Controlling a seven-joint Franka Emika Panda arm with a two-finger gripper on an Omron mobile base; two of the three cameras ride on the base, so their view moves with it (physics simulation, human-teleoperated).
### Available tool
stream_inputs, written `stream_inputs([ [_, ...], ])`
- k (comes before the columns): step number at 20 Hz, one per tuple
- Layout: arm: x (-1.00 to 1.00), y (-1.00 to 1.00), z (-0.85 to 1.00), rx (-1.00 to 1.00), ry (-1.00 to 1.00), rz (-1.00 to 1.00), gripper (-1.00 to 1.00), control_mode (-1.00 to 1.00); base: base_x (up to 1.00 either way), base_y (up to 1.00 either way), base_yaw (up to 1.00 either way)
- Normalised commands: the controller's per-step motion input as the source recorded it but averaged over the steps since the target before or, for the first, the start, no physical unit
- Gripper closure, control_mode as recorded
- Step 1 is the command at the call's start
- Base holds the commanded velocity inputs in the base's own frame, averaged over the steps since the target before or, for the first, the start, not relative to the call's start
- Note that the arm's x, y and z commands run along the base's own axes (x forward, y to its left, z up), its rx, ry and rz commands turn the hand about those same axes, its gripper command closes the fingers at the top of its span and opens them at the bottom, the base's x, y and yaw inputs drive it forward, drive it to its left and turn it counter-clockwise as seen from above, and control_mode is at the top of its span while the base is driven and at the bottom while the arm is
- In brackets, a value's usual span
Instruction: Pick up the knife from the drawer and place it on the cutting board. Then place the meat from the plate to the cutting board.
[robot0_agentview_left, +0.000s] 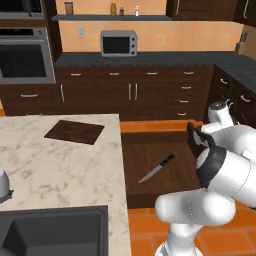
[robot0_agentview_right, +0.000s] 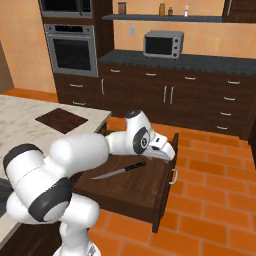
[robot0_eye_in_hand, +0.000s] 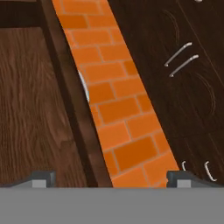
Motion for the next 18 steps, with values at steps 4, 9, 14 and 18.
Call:
stream_inputs([
  [4,0.9,0.21,-0.3,0.26,0.0,0.0,-1.0,-1.0,0.0,0.0,0.0],
  [9,0.92,0.43,-0.45,0.34,0.0,-0.04,-1.0,-1.0,0.0,0.0,0.0],
  [14,0.69,0.38,-0.94,0.27,0.0,-0.01,-1.0,-1.0,0.0,0.0,0.0],
  [18,0.62,0.35,-0.65,0.19,0.0,-0.03,-1.0,-1.0,0.0,0.0,0.0],
])
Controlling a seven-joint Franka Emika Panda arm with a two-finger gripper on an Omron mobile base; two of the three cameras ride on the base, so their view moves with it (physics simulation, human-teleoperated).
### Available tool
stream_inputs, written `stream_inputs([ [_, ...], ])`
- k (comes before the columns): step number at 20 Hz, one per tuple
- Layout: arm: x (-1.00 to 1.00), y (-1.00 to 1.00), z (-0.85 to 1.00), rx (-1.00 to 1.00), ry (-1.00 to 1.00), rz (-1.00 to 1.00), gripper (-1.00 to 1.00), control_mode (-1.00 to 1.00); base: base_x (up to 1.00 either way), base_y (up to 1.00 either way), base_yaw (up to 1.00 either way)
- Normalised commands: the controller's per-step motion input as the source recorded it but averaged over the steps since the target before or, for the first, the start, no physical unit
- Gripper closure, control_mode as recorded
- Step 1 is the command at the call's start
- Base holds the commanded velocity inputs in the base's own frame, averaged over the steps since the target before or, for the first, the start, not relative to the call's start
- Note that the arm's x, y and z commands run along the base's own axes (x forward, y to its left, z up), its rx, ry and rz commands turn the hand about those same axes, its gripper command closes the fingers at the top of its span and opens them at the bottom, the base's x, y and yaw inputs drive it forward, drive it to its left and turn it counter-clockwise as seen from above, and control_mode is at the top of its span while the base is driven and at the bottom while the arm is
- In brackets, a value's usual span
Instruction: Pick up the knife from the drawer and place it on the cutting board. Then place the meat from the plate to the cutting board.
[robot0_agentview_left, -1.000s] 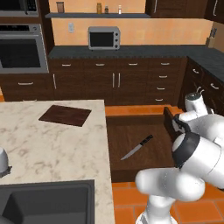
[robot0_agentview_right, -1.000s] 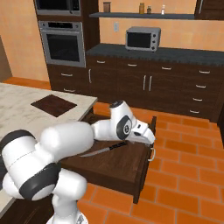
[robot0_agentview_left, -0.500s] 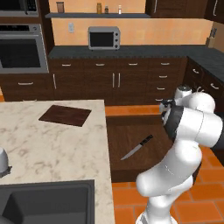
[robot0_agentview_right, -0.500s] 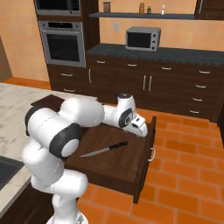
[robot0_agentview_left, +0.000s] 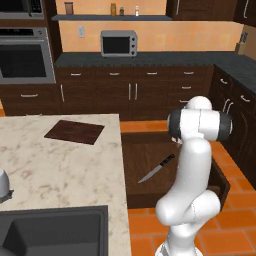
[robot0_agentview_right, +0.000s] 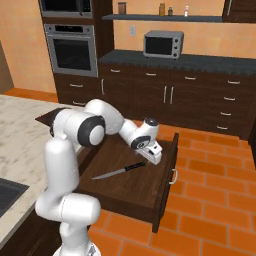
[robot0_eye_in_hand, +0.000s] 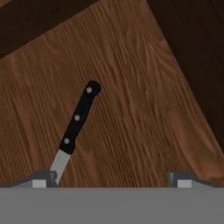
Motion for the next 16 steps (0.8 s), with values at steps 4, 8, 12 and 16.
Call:
stream_inputs([
  [4,0.11,0.19,-0.25,0.01,0.14,0.0,-1.0,-1.0,0.0,0.0,0.0],
  [8,0.12,0.5,-0.42,-0.04,0.1,-0.03,-1.0,-1.0,0.0,0.0,0.0],
  [12,0.37,0.59,-0.09,-0.02,0.02,-0.09,-1.0,-1.0,0.0,0.0,0.0],
  [16,0.38,0.33,-0.6,-0.13,0.08,-0.07,-1.0,-1.0,0.0,0.0,0.0],
])
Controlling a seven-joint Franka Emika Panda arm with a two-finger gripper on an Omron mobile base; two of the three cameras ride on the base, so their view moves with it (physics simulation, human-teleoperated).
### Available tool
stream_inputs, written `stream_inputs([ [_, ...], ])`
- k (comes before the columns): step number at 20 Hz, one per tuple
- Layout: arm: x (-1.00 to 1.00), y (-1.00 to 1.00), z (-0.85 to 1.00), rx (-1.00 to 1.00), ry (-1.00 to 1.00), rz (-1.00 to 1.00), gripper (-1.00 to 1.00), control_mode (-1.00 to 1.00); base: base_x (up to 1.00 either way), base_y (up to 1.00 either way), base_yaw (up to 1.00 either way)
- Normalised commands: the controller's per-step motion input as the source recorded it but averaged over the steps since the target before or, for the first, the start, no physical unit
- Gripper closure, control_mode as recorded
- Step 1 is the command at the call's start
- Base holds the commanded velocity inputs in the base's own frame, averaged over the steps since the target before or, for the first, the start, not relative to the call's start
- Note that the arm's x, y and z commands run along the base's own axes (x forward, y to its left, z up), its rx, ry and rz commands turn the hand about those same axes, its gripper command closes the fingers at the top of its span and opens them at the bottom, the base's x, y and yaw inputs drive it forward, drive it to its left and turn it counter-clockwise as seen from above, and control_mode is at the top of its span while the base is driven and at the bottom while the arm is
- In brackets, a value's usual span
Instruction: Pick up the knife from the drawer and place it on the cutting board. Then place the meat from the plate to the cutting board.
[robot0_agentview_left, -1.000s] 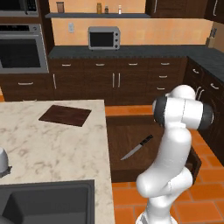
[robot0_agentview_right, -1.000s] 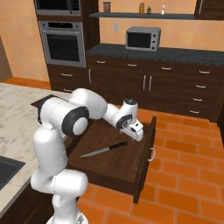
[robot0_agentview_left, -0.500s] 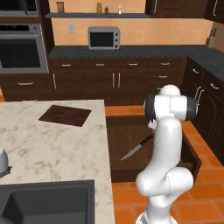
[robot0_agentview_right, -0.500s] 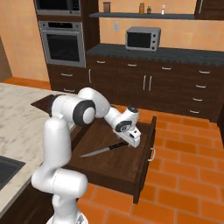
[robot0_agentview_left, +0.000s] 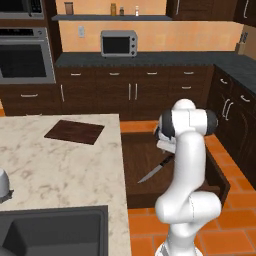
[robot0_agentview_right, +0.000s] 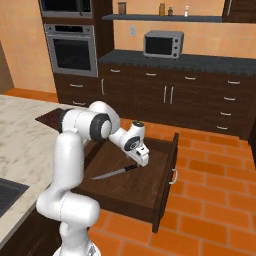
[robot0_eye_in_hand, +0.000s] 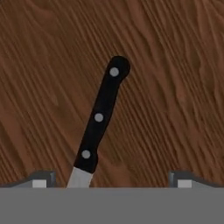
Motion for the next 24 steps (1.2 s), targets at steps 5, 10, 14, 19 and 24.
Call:
stream_inputs([
  [5,0.08,0.03,-0.6,-0.08,0.05,-0.03,-1.0,-1.0,0.0,0.0,0.0],
  [10,0.01,0.0,-0.48,-0.01,0.0,0.0,1.0,-1.0,0.0,0.0,0.0],
  [14,0.24,0.0,-0.29,0.0,0.0,0.0,1.0,-1.0,0.0,0.0,0.0],
  [19,0.14,0.0,-0.21,0.0,-0.04,0.0,1.0,-1.0,0.0,0.0,0.0],
  [24,-0.23,0.0,0.18,0.0,-0.02,-0.07,1.0,-1.0,0.0,0.0,0.0],
])
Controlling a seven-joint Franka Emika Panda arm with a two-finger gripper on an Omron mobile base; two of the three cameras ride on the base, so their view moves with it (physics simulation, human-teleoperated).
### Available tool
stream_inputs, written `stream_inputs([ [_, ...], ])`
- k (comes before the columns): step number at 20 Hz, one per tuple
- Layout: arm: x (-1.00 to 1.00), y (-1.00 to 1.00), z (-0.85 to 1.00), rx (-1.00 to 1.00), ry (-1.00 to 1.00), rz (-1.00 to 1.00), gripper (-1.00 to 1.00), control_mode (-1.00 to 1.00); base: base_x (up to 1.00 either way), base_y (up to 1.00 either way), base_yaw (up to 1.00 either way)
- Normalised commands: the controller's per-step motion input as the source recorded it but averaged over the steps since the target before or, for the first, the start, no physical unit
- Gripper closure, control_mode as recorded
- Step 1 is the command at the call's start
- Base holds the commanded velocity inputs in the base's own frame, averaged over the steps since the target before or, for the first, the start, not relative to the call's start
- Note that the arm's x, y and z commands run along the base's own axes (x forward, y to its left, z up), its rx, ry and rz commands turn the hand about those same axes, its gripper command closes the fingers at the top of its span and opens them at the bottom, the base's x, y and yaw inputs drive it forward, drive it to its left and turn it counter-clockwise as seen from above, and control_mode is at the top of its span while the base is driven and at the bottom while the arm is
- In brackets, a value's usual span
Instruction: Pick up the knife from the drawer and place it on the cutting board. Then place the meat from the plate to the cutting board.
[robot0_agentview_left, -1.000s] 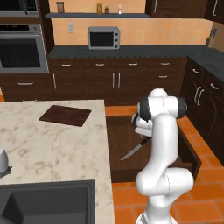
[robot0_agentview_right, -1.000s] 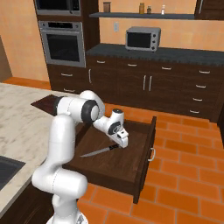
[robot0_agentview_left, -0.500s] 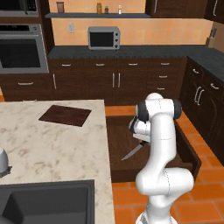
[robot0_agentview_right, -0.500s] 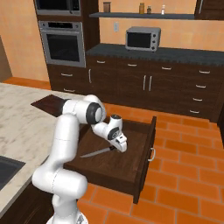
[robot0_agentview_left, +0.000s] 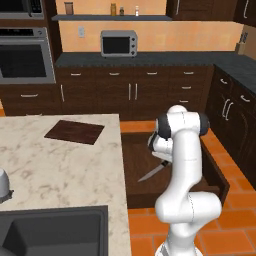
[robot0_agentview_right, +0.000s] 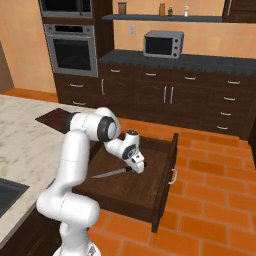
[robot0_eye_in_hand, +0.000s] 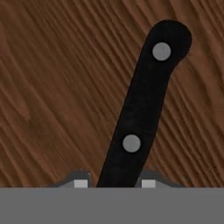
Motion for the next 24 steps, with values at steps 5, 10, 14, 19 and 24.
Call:
stream_inputs([
  [5,-0.39,-0.11,0.95,0.0,-0.16,-0.15,1.0,-1.0,0.0,0.0,0.0],
  [10,-0.39,-0.28,1.0,-0.02,-0.14,-0.15,1.0,-1.0,0.0,0.0,0.0],
  [14,-0.42,-0.29,1.0,-0.06,-0.06,-0.15,1.0,-1.0,0.0,0.0,0.0],
  [19,-0.75,-0.29,0.94,-0.02,-0.1,-0.12,1.0,-1.0,0.0,0.0,0.0],
  [24,-0.9,0.07,0.94,-0.04,-0.05,-0.1,1.0,-1.0,0.0,0.0,0.0],
])
